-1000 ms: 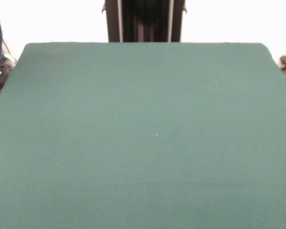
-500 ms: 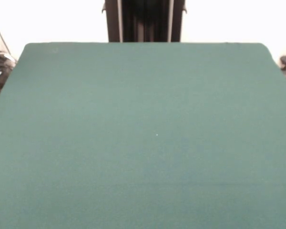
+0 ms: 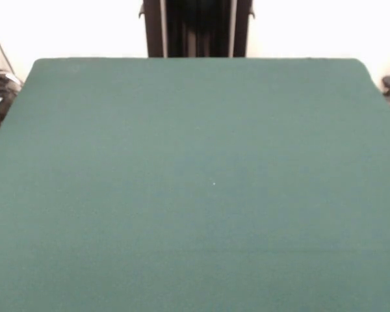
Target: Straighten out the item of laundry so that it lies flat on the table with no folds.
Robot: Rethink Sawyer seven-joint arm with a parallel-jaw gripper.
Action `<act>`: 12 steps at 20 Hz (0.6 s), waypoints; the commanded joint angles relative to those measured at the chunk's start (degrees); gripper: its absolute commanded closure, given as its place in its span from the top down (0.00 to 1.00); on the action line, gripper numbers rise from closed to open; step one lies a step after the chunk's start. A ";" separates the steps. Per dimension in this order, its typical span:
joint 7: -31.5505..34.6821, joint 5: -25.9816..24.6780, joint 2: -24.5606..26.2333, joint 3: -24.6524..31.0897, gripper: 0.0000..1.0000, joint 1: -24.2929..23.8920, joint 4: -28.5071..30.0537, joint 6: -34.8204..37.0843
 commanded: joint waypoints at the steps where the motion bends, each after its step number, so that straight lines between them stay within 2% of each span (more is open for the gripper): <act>1: -17.76 2.55 -0.11 8.27 0.00 1.16 9.73 -4.08; 7: -15.72 1.78 1.67 10.21 0.00 1.47 9.95 -6.04; 12: -12.53 1.66 0.39 10.30 0.00 3.57 12.24 -7.11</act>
